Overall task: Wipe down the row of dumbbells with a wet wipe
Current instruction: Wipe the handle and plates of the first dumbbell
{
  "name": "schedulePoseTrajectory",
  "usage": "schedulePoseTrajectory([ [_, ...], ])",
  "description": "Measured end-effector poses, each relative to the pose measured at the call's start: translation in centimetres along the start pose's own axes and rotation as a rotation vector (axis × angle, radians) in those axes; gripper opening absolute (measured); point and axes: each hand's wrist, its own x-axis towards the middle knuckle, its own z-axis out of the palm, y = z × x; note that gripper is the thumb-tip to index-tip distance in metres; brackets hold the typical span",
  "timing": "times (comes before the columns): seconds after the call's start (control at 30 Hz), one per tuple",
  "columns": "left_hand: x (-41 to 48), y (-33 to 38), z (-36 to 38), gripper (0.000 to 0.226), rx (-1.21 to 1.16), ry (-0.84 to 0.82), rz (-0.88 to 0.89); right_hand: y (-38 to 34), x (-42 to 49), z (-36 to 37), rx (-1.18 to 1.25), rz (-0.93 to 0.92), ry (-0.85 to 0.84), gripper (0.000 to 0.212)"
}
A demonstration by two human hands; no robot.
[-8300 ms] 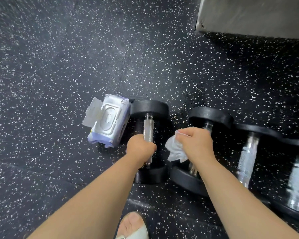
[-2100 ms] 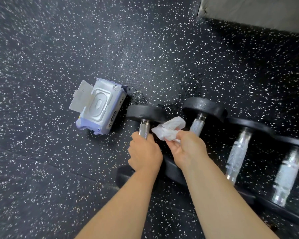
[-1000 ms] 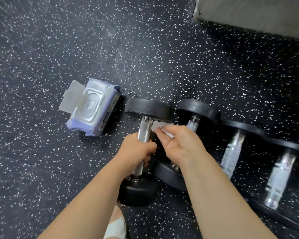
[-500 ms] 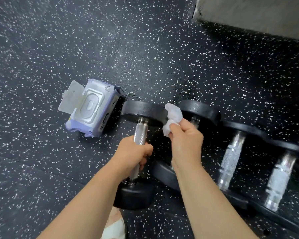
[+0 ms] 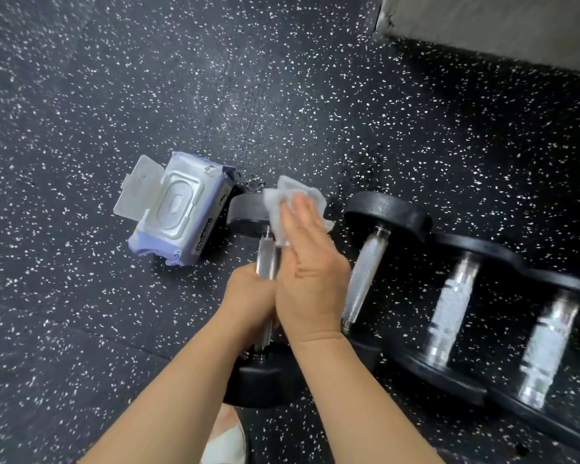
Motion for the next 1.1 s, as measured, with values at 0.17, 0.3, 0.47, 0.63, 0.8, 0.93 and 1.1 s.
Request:
schedulePoseTrajectory([
  [0.17, 0.0, -0.5, -0.2, 0.027, -0.035, -0.118, -0.049, 1.7, 1.3, -1.5, 0.385, 0.823, 0.049, 0.025],
  [0.3, 0.0, -0.3, -0.3, 0.026, 0.029, -0.141, -0.039, 2.9, 2.5, -1.5, 0.782, 1.14, -0.025, 0.031],
  [0.47, 0.6, -0.4, 0.1, 0.025, 0.088, -0.079, -0.004, 1.4, 0.9, -2.2, 0.395, 0.806, 0.014, 0.028],
  [0.63, 1.6, -1.0, -0.3, 0.025, 0.218, -0.034, 0.038, 0.6, -1.4, -2.6, 0.124, 0.169, -0.073, 0.046],
  [0.8, 1.9, -0.7, -1.8, 0.021, 0.462, -0.069, 0.108, 2.6, -0.1, -3.7, -0.089, -0.208, -0.193, 0.043],
  [0.93, 1.9, -0.3, -2.9, 0.024, 0.733, -0.052, 0.219, 2.6, 2.2, -4.4, -0.145, -0.308, -0.376, 0.044],
  [1.1, 1.9, -0.3, -3.3, 0.027, 0.795, 0.013, 0.256, 1.5, 5.4, -4.2, 0.016, -0.178, -0.639, 0.038],
])
